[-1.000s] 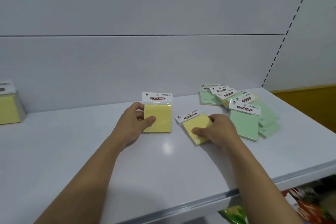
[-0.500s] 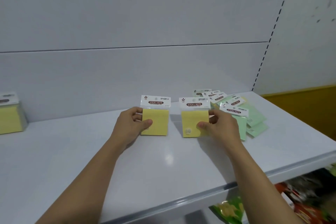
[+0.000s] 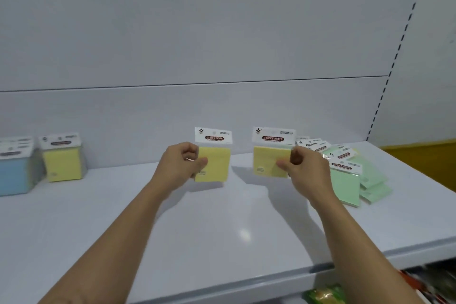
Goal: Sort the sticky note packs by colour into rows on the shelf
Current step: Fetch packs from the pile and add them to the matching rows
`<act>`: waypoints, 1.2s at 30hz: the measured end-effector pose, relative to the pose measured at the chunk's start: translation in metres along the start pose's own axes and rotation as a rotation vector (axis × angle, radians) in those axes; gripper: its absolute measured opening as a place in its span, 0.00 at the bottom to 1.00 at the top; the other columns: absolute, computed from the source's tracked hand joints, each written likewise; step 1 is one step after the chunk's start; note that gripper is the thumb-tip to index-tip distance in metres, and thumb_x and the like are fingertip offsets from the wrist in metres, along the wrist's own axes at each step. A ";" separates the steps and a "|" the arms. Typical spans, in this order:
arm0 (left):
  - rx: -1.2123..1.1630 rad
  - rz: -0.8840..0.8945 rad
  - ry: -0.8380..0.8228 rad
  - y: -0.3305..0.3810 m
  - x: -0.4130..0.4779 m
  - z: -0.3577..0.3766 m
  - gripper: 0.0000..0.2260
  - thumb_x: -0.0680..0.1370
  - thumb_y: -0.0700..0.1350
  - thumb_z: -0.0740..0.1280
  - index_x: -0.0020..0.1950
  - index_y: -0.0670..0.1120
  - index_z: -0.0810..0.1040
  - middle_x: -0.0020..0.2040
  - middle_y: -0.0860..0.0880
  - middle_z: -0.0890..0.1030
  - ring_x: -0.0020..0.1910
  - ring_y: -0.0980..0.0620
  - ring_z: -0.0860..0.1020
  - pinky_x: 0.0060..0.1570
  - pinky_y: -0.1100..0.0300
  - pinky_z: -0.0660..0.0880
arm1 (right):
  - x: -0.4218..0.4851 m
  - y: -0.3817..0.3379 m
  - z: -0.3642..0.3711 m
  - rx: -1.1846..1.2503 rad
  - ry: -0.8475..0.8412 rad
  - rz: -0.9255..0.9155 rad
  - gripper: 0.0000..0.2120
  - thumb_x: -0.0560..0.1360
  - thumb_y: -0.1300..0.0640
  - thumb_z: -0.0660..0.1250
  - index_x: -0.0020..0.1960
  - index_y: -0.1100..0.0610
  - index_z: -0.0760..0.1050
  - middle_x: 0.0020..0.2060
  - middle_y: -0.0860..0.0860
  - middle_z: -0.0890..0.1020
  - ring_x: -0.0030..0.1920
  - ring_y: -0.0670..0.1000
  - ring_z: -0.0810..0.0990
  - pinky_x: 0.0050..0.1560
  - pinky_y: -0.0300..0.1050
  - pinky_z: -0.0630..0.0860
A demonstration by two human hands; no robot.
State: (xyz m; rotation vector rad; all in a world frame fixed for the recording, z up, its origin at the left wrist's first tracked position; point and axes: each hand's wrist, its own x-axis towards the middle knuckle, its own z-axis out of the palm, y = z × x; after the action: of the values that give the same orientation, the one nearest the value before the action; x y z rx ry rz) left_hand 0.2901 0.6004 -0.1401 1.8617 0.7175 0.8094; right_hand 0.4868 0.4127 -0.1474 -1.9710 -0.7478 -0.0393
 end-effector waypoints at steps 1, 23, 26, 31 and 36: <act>-0.013 0.000 0.006 0.001 -0.001 -0.009 0.05 0.72 0.37 0.72 0.42 0.43 0.77 0.32 0.53 0.80 0.33 0.50 0.81 0.39 0.50 0.81 | -0.001 -0.008 0.004 0.008 -0.008 -0.015 0.09 0.69 0.55 0.74 0.40 0.60 0.77 0.38 0.54 0.83 0.42 0.57 0.80 0.42 0.45 0.73; -0.063 -0.052 0.381 -0.061 -0.057 -0.265 0.09 0.70 0.33 0.74 0.41 0.45 0.78 0.39 0.46 0.80 0.38 0.44 0.82 0.43 0.47 0.81 | -0.061 -0.191 0.190 0.176 -0.305 -0.187 0.04 0.69 0.61 0.74 0.43 0.57 0.80 0.37 0.52 0.83 0.38 0.56 0.83 0.46 0.56 0.80; -0.067 -0.050 0.388 -0.069 -0.057 -0.285 0.09 0.70 0.33 0.74 0.41 0.45 0.78 0.40 0.45 0.80 0.38 0.43 0.82 0.43 0.47 0.81 | -0.070 -0.209 0.209 0.186 -0.332 -0.193 0.04 0.69 0.62 0.73 0.42 0.57 0.80 0.38 0.52 0.83 0.37 0.57 0.83 0.45 0.55 0.81; -0.042 -0.056 0.408 -0.084 -0.057 -0.312 0.07 0.71 0.34 0.74 0.44 0.41 0.78 0.40 0.42 0.80 0.37 0.41 0.82 0.42 0.45 0.81 | -0.079 -0.230 0.242 0.172 -0.357 -0.199 0.04 0.70 0.63 0.73 0.42 0.58 0.80 0.37 0.52 0.82 0.38 0.57 0.83 0.45 0.54 0.81; -0.007 -0.072 0.450 -0.104 -0.049 -0.343 0.06 0.70 0.37 0.74 0.43 0.45 0.79 0.40 0.44 0.82 0.40 0.38 0.83 0.47 0.40 0.80 | -0.087 -0.239 0.285 0.144 -0.364 -0.173 0.05 0.69 0.62 0.74 0.41 0.57 0.79 0.37 0.53 0.82 0.41 0.58 0.82 0.46 0.57 0.80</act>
State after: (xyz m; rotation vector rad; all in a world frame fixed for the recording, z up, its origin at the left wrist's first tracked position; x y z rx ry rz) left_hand -0.0217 0.7830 -0.1331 1.6505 1.0509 1.1991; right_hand 0.2137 0.6797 -0.1325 -1.7910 -1.1243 0.2692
